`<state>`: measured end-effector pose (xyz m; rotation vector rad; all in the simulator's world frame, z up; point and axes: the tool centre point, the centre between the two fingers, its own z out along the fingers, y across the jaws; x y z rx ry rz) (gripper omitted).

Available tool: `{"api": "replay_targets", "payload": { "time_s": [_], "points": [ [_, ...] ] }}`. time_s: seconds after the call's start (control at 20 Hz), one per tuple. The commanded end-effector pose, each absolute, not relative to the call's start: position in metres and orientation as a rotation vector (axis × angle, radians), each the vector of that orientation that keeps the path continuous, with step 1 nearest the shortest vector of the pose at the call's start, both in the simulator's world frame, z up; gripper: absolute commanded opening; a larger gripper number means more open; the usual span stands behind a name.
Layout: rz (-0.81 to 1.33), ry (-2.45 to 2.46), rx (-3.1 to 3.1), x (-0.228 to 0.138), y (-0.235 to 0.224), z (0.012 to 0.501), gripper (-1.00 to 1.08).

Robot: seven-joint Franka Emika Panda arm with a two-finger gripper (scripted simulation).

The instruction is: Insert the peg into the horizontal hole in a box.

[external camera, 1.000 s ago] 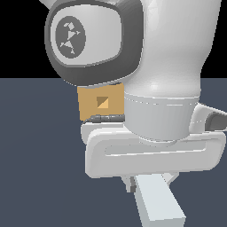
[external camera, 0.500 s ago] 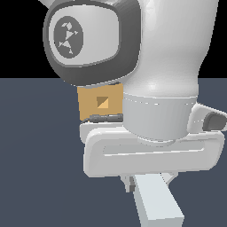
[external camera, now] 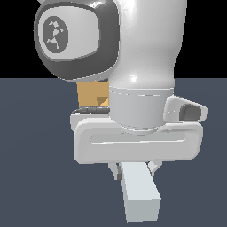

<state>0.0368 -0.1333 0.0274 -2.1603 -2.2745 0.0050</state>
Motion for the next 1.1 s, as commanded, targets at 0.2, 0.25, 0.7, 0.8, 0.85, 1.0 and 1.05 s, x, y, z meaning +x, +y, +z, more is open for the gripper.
{"api": "replay_targets", "payload": {
  "time_s": [0.2,0.25,0.7,0.8,0.85,1.0,1.05],
  "points": [
    [0.000,-2.233,-2.209,0.013,-0.109,0.042,-1.00],
    [0.000,-2.224,-2.218,0.008,-0.104,0.044,-1.00],
    [0.000,-2.135,-2.304,-0.036,-0.053,0.067,-1.00],
    [0.000,-2.117,-2.321,-0.044,-0.042,0.072,-1.00],
    [0.000,-2.108,-2.329,-0.048,-0.037,0.074,-1.00],
    [0.000,-2.085,-2.350,-0.058,-0.023,0.080,-1.00],
    [0.000,-2.078,-2.356,-0.061,-0.019,0.081,-1.00]
  ]
}}
